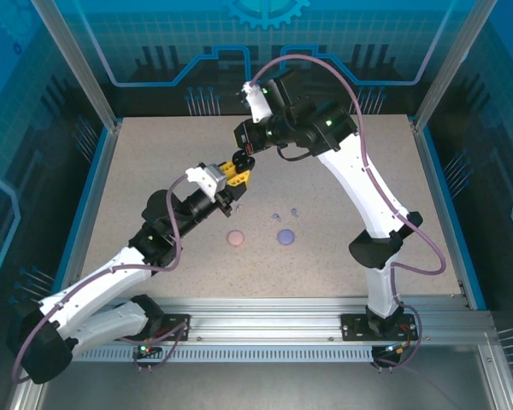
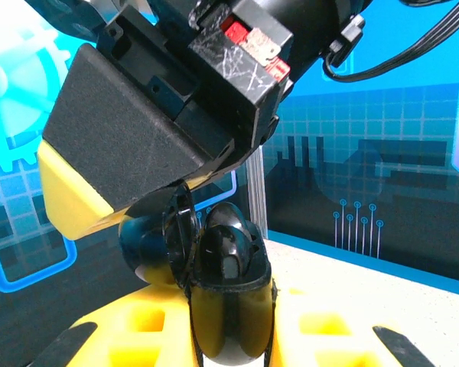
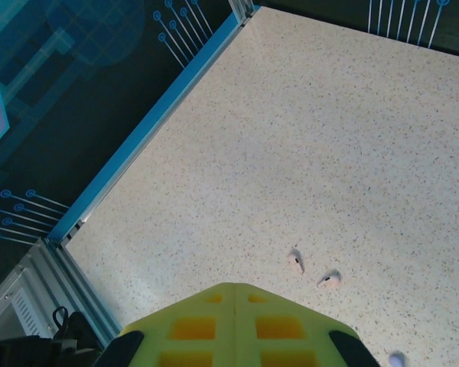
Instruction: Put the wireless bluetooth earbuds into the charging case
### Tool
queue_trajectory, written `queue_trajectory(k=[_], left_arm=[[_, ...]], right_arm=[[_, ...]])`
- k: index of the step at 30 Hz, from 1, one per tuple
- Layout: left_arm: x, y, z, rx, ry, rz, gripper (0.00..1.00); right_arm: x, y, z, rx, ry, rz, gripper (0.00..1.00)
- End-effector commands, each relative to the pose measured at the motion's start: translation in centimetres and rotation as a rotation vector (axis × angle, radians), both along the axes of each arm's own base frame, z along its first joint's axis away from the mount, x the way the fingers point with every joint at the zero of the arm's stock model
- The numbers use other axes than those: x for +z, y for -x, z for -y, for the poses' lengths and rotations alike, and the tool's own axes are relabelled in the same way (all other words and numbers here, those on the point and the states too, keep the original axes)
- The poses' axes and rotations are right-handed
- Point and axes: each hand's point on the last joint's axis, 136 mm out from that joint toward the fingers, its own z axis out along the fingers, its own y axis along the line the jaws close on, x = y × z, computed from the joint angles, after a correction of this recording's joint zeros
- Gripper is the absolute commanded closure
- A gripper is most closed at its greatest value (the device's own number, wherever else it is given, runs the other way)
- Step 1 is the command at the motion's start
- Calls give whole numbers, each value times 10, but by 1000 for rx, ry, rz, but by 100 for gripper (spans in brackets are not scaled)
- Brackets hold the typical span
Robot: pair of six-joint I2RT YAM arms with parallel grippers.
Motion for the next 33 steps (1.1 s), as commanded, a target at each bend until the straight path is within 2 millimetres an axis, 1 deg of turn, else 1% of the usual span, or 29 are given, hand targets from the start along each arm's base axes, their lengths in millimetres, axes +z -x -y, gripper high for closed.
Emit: queue_trajectory(k=[1,8,10,12,14,17,18,19,20,21,23,24,25,26,29,30,32,33], left_arm=[[24,3,1,-14,31,46,100],[26,-1,0,0,35,49,100],[24,-2,0,4,32,46,100],[25,-2,1,4,34,45,100],[23,-3,2,0,33,38,100],[16,-6,4,-5,36,11,100],[13,-7,5,-4,38,-2,100],[10,-9,6,-4,38,-14,100],[5,-12,7,-1,38,-34,100],[-1,-15,8,-2,39,-56,100],[-12,-20,12,-7,47,-100,100],[-19,-24,15,-9,48,-130,100],[-25,-27,17,-7,50,-157,100],[-34,-32,21,-9,52,-192,100],[-59,-46,33,-21,58,-297,100],[-71,-52,38,-26,57,-341,100],[-92,-62,49,-36,46,-425,100],[-107,-70,54,-31,40,-476,100]], right_arm=[[12,27,6,60,0,6,100],[4,57,11,100,27,-13,100],[2,62,16,93,25,-17,100],[3,63,21,74,20,-6,100],[9,57,33,8,19,26,100],[25,41,63,-134,-35,79,90],[28,35,76,-188,-64,84,82],[31,31,87,-229,-95,84,77],[31,27,100,-273,-128,79,76],[28,23,112,-310,-149,70,74],[17,19,133,-375,-168,48,73],[3,18,141,-400,-162,27,72],[-4,17,148,-419,-161,18,72],[-17,18,155,-443,-149,3,71],[-50,20,172,-498,-112,-34,71],[-61,21,177,-516,-99,-47,71],[-79,23,184,-540,-83,-63,71],[-89,24,187,-552,-70,-76,71]])
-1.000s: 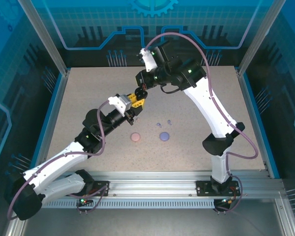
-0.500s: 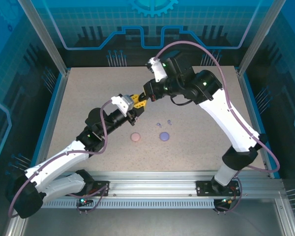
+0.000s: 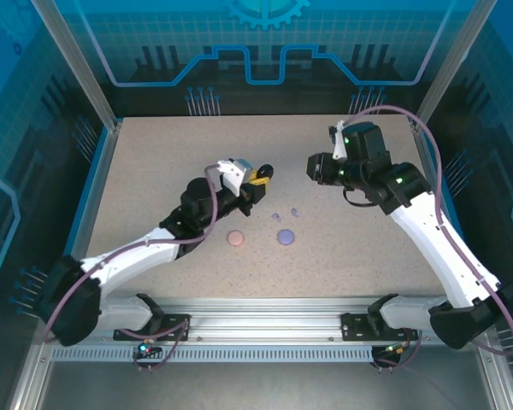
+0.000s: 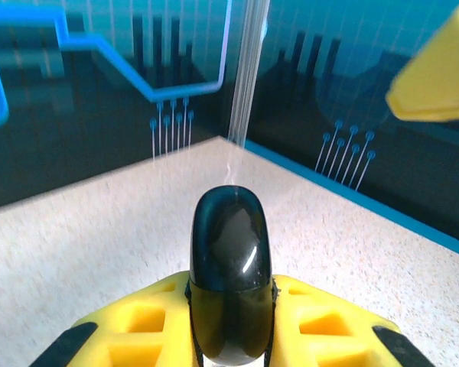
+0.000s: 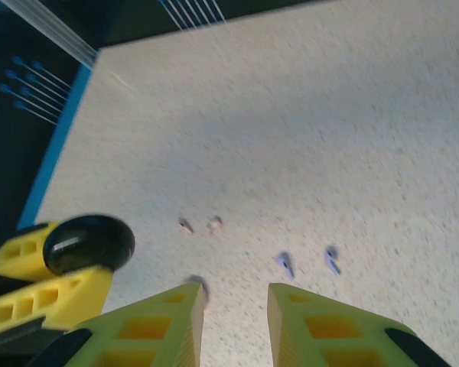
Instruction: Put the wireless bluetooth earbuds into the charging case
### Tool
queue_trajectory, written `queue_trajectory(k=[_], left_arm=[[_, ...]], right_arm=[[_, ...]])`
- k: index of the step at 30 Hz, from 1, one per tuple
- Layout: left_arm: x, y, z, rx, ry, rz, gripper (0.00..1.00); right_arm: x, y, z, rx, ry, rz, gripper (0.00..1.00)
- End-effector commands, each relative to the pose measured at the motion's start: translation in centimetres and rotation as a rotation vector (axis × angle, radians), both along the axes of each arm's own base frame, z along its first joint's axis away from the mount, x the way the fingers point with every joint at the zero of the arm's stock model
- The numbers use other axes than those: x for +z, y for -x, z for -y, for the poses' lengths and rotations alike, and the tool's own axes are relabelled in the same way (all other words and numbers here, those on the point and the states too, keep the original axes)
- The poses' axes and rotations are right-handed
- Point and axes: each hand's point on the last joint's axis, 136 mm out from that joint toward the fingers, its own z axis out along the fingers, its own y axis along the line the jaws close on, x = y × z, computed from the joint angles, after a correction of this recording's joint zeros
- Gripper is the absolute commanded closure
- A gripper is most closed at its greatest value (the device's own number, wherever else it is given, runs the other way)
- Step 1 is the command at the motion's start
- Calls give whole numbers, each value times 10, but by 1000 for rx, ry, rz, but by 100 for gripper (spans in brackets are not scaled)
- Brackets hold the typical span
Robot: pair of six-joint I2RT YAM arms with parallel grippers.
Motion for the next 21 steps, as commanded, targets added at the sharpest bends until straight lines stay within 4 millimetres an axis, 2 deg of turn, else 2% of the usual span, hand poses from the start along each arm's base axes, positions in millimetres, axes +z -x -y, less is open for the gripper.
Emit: queue_trajectory(k=[1,6,9,15,21], left_arm=[[-14,-19,15,-3,55,-131,100],[-62,-48,37,-8,77,-358,100],[-86,-68,48,-14,103,-500,100],[-137,-109,59,19,162,-785,100],[-174,-129,64,68,153,-955,100]], right_arm=[[-17,-4,12,-69,-9,3,71],[-58,4,22,-97,16,-60,71],[-72,8,27,-113,18,-80,71],[-86,15,35,-133,10,-94,70],[-86,19,42,-143,6,-86,70]])
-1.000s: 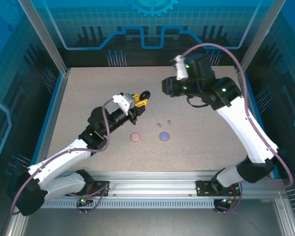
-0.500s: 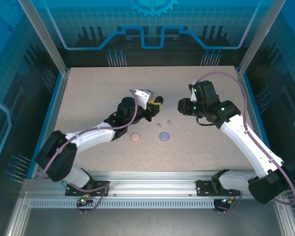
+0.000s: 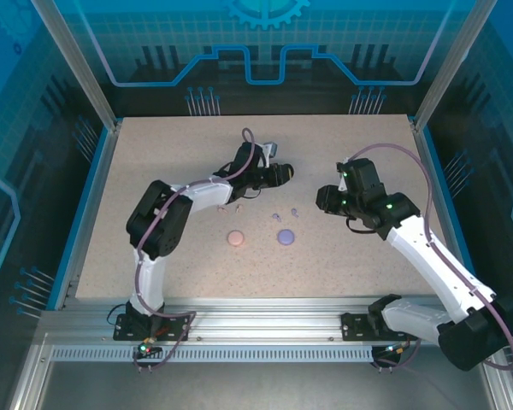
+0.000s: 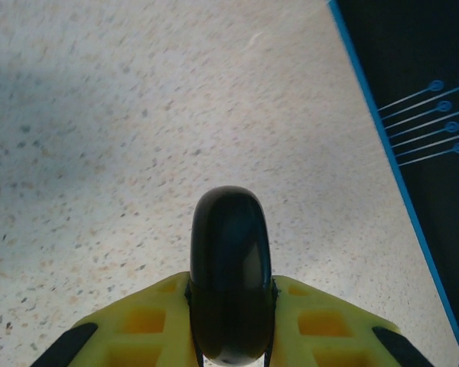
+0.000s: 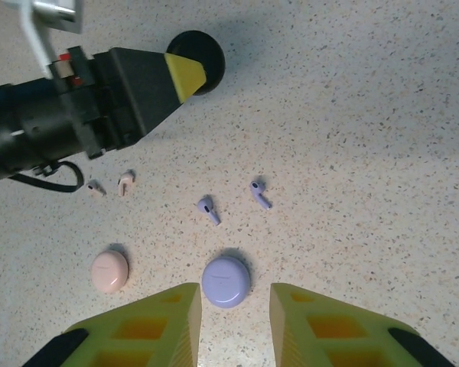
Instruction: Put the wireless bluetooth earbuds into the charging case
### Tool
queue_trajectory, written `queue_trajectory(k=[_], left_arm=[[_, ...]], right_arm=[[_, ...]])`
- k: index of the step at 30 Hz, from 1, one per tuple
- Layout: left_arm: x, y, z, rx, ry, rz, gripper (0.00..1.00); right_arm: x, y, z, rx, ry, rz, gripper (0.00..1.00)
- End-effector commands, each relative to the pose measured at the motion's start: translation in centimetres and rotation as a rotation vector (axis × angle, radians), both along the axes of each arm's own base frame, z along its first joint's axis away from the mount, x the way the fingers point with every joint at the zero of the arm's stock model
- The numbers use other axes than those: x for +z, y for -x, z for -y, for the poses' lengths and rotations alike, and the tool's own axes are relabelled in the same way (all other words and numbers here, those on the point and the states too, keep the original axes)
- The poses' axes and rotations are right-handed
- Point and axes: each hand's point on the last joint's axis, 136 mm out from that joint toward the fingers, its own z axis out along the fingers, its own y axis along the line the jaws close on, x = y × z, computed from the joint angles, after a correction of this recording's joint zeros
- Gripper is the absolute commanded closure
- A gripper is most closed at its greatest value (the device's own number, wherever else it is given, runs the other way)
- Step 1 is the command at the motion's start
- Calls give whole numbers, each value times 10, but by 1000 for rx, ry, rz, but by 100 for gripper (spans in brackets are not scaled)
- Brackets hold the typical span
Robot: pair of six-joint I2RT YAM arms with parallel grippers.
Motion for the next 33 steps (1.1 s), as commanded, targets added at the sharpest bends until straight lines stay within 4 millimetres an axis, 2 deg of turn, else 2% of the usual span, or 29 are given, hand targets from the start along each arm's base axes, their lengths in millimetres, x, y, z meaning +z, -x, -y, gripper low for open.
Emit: queue_trajectory(k=[1,6,10,14,19,25,30,33], left_arm=[[-18,2,6,-3,5,-170,100],[-47,-6,5,1,-55,-311,100],[-58,-8,5,-14,-91,-370,99],[-71,-9,-3,-7,-129,-423,87],[-78,-9,-14,7,-159,-448,66],[-67,-12,-29,17,-207,-425,34],[-38,-20,-47,29,-257,-362,2],[-10,-22,-61,36,-295,-300,1]], right_arm=[[8,-3,7,-31,-26,40,69],[10,0,9,-32,-36,42,69],[11,1,10,-32,-39,43,65],[13,3,11,-33,-43,46,60],[19,6,13,-33,-45,54,50],[25,11,15,-32,-43,53,46],[23,17,18,-28,-27,35,41],[19,20,22,-28,-3,21,33]])
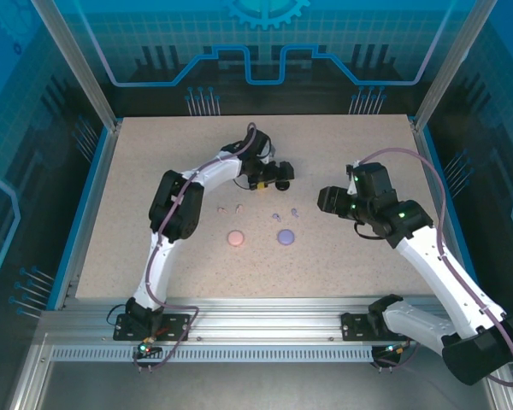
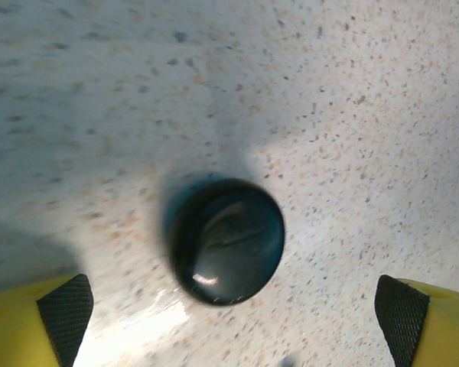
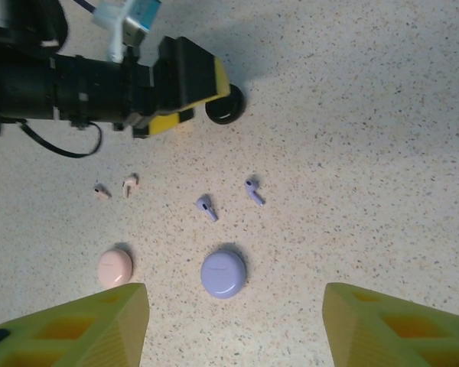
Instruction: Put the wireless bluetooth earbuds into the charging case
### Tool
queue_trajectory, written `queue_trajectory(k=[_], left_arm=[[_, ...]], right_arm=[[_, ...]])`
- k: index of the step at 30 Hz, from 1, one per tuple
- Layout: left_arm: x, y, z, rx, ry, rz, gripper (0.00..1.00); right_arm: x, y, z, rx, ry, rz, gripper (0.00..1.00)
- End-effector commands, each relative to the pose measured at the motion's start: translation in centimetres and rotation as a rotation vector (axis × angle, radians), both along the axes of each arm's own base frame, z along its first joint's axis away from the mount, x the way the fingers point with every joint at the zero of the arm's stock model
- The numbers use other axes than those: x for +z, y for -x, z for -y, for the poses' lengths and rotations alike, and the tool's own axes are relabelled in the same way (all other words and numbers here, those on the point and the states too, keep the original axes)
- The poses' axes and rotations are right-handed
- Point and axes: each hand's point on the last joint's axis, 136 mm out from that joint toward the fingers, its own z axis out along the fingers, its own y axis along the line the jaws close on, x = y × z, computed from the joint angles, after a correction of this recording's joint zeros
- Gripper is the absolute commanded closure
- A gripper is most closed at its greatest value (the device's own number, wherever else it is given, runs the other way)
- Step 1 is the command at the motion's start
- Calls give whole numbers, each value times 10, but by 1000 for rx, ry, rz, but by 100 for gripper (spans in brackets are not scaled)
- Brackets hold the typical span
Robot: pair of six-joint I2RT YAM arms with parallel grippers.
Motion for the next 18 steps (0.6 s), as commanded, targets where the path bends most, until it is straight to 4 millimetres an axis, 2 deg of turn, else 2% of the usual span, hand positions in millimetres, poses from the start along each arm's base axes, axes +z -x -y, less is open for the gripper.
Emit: queue_trajectory(k=[1,4,6,7,12,18], left_arm=[[56,-6,-32,2,-75,101,1],[87,-3,-43,-6,-121,174,1],[106,0,-51,-1,-146,213,1],[115,0,-56,13,-163,233,1],[155,3,-76,66,-224,335,1],[204,13,-96,114,-235,485,1]], right_arm=[[7,6,10,-9,22,0,29],[3,10,15,-1,61,-13,19],[1,13,18,4,89,-18,9],[-1,14,22,-1,108,-21,0],[-6,17,31,-18,161,-32,0],[-12,14,29,10,183,-42,0]])
